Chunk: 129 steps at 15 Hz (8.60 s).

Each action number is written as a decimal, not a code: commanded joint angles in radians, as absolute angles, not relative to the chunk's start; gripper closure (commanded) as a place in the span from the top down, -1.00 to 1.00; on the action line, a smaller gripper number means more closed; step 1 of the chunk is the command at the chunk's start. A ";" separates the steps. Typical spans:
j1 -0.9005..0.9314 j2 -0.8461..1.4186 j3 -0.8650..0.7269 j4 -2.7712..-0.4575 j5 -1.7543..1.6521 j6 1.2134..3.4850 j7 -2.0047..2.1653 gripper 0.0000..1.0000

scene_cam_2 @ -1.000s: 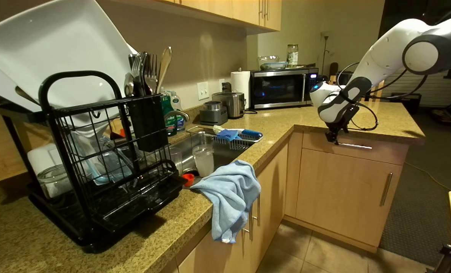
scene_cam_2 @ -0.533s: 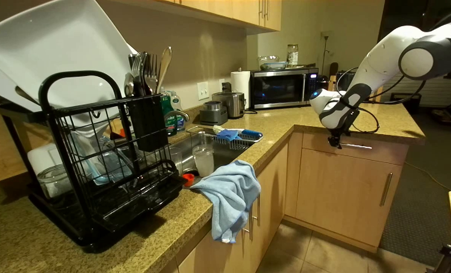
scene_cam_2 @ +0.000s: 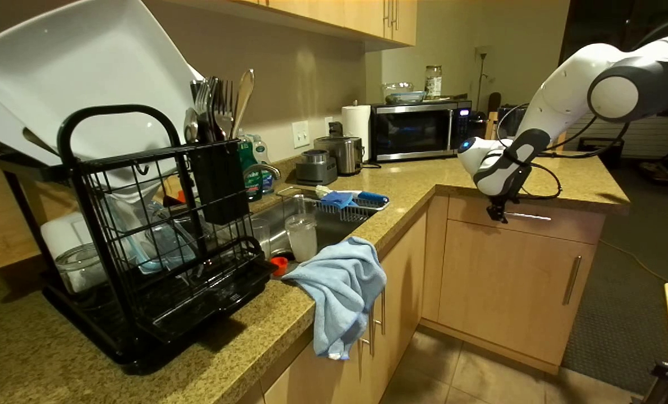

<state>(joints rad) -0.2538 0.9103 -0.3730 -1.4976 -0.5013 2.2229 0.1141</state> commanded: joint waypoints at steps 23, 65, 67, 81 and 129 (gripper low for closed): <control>-0.199 0.967 -0.444 -1.506 -0.597 2.309 0.127 1.00; -0.115 1.049 -0.468 -1.564 -1.179 2.257 0.802 1.00; -0.115 1.061 -0.468 -1.556 -1.221 2.246 0.836 1.00; -0.138 1.106 -0.397 -1.554 -1.518 2.085 1.086 1.00; -0.243 1.186 -0.244 -1.518 -1.832 1.889 1.138 1.00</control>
